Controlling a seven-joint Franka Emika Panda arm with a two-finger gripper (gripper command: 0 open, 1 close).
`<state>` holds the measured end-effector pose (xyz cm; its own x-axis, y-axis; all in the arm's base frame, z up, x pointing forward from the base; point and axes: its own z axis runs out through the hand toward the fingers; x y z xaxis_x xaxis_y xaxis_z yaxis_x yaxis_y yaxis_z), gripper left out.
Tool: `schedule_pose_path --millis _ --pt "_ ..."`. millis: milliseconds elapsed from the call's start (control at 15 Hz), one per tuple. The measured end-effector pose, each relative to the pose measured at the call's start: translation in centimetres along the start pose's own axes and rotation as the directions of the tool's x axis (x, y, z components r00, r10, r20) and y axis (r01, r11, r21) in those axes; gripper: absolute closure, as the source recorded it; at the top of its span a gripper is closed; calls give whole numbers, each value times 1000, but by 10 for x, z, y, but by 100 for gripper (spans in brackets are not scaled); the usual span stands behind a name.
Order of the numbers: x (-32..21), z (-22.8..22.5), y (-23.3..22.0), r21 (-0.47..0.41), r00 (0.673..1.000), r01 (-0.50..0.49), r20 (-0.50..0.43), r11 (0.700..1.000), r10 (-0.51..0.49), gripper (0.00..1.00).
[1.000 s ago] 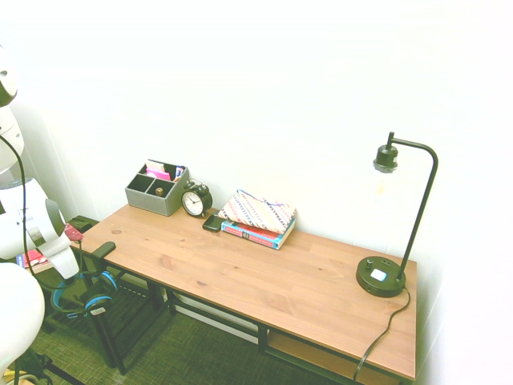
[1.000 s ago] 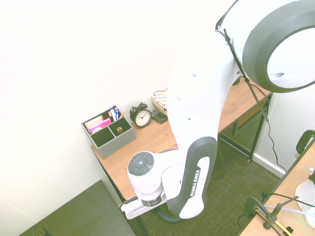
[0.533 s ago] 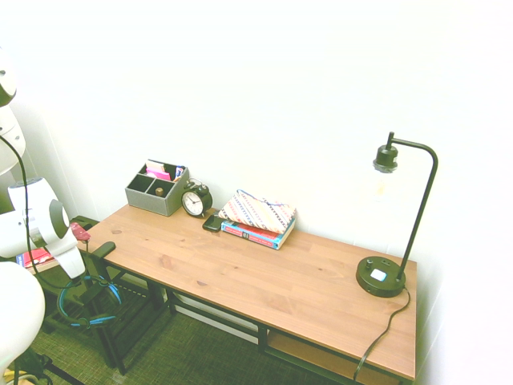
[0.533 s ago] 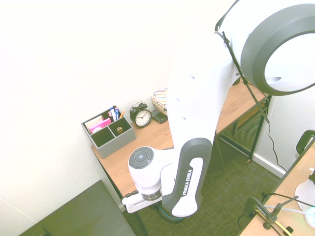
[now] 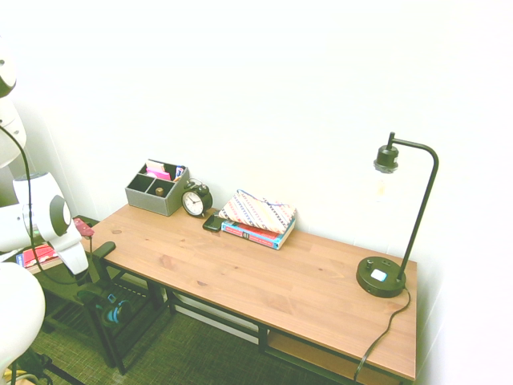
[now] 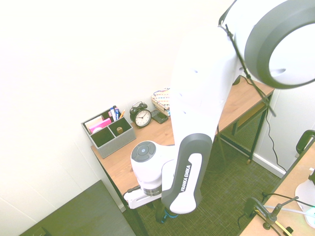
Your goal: Hang the headphone
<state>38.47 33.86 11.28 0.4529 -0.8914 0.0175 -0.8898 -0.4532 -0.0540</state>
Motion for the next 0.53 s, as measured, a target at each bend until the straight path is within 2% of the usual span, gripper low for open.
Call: schedule_pose_path --millis 200,400,533 --pt "38 -59 12 -20 992 126 6 992 -126 0" --pt "76 -125 15 -14 971 237 39 971 -236 0" --pt "116 -176 15 -8 958 283 52 959 -283 0"
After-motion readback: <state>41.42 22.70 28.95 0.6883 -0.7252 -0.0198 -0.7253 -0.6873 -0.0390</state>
